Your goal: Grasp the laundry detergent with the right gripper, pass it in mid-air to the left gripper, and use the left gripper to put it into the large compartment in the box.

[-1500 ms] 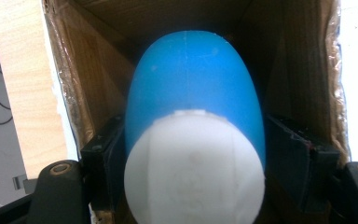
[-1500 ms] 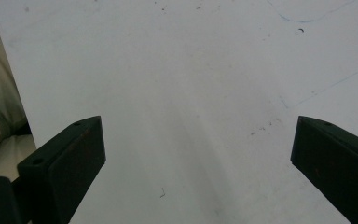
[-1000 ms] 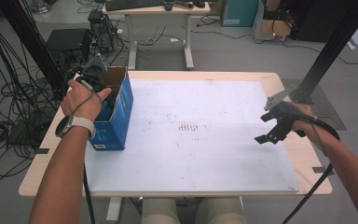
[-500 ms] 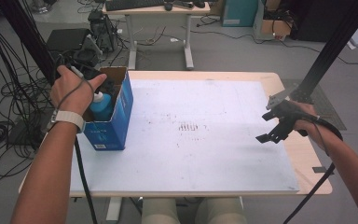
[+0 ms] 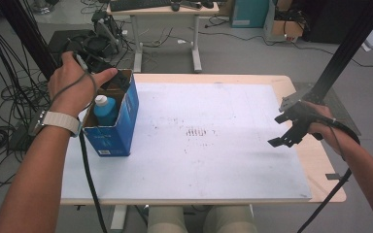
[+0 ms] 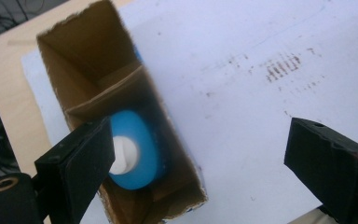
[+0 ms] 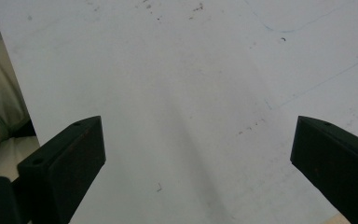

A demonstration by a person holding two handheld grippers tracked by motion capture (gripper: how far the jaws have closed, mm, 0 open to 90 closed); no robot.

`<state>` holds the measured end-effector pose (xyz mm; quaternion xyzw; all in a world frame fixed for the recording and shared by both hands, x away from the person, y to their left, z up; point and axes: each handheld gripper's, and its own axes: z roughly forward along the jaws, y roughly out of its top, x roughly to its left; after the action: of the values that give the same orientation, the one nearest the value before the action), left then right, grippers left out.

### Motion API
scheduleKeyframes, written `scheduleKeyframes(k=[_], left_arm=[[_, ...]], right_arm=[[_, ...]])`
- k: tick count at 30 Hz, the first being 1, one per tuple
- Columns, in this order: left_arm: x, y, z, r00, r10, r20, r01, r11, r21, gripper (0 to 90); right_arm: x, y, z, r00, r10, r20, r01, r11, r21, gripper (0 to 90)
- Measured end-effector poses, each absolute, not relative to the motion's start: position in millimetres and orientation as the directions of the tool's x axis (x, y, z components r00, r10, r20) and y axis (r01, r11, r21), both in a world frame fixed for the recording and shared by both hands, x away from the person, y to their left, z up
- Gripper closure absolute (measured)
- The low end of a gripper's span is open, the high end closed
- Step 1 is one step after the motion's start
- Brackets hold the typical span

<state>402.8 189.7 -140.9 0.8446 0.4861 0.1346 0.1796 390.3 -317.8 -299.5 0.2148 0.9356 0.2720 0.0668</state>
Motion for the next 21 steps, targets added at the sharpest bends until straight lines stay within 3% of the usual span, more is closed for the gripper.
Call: scheduleKeyframes(k=[2,21], left_arm=[[399.1,185.3,-136.2,0.526,0.849,0.057,0.755,-0.497,0.428,8.6],[371.1,146.3,-130.0,0.753,0.657,0.025,0.597,-0.699,0.392,8.7]], right_arm=[[387.5,-317.3,-296.3,-0.883,0.470,0.009,0.405,0.752,0.520,3.0],[387.1,-312.9,-290.9,-0.888,0.460,0.006,0.395,0.757,0.520,3.0]])
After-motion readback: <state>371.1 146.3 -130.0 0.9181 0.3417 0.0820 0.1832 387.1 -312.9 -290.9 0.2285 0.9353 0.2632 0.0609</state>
